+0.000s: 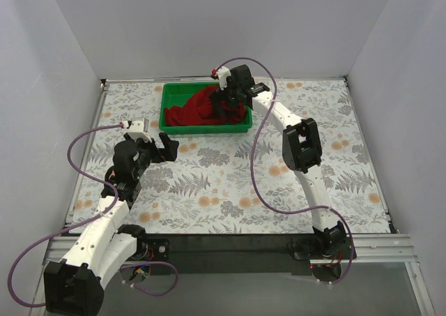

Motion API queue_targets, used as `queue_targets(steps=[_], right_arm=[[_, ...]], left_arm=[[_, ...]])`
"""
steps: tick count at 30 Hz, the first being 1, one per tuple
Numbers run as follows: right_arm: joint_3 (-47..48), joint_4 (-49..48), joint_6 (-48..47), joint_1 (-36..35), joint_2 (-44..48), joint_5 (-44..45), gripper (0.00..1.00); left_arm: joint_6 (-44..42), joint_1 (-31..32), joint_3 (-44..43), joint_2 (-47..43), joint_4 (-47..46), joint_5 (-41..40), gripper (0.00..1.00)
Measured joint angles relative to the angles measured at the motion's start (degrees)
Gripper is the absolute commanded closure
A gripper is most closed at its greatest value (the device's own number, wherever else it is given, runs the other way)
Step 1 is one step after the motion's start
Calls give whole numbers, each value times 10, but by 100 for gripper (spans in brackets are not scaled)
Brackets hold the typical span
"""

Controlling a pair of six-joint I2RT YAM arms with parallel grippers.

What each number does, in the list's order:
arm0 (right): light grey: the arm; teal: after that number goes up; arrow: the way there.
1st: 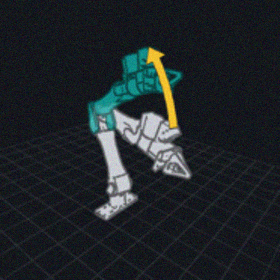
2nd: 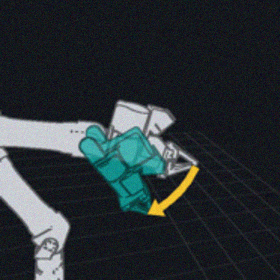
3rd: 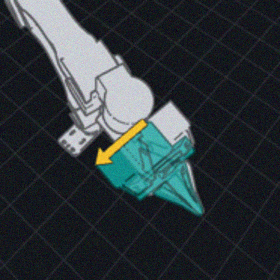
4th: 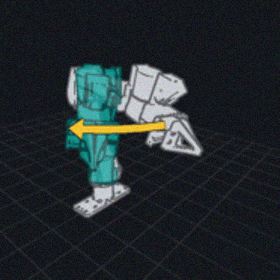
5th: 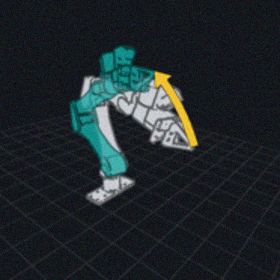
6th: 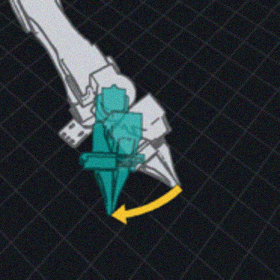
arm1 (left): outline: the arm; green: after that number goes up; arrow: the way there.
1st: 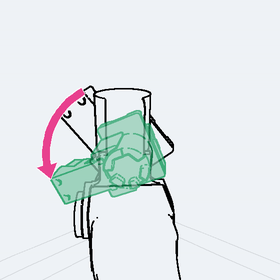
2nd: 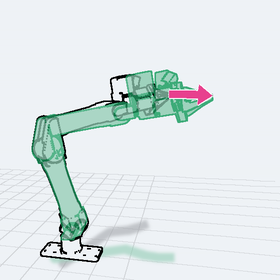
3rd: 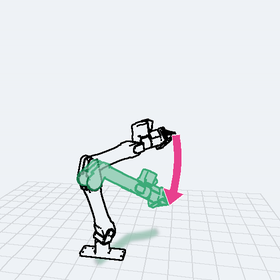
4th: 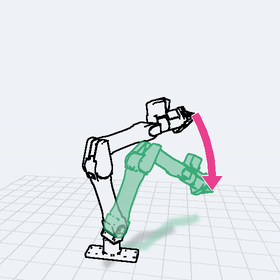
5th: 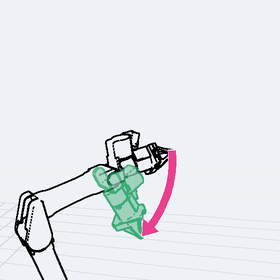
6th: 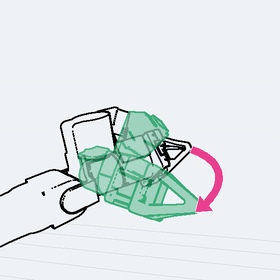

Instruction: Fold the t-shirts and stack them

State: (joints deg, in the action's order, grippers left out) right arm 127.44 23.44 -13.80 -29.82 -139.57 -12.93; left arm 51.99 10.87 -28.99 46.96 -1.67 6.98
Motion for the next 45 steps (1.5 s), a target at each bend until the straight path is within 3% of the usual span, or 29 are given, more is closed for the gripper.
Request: queue_targets(steps=[3, 4, 5, 7, 8, 9, 17, 26, 34, 38, 45], right_arm=[[20, 2, -14, 1, -27, 23, 11], [28, 2, -16, 1, -36, 32, 20], [38, 0, -21, 1, -47, 43, 48], [44, -5, -33, 1, -59, 60, 76], [45, -7, -38, 1, -61, 66, 96], [45, -6, -38, 1, -61, 70, 99], [53, 5, -35, 2, 12, 44, 99], [87, -9, -26, 18, 316, 39, 99], [78, -28, -5, 152, 505, 38, 99], [-4, -27, 2, 209, 550, 23, 99], [-279, -2, -33, 243, 586, -43, 99]], left_arm=[[-1, 0, 0, 1, 0, 2, 2], [-1, 0, 0, 2, 0, 3, 2], [-2, 0, 0, 3, 0, 4, 2], [-2, 0, 0, 6, 0, 6, 2], [-2, 0, 0, 7, 0, 6, 2], [-2, 0, 0, 7, 0, 6, 2], [-2, 0, 0, 7, 0, 7, 2], [-2, 0, 0, -6, 0, 7, 2], [-2, 0, 0, -11, 0, 9, 2], [-2, 0, 0, -13, 0, 10, 2], [-1, 0, 0, -22, 2, 14, 2]])
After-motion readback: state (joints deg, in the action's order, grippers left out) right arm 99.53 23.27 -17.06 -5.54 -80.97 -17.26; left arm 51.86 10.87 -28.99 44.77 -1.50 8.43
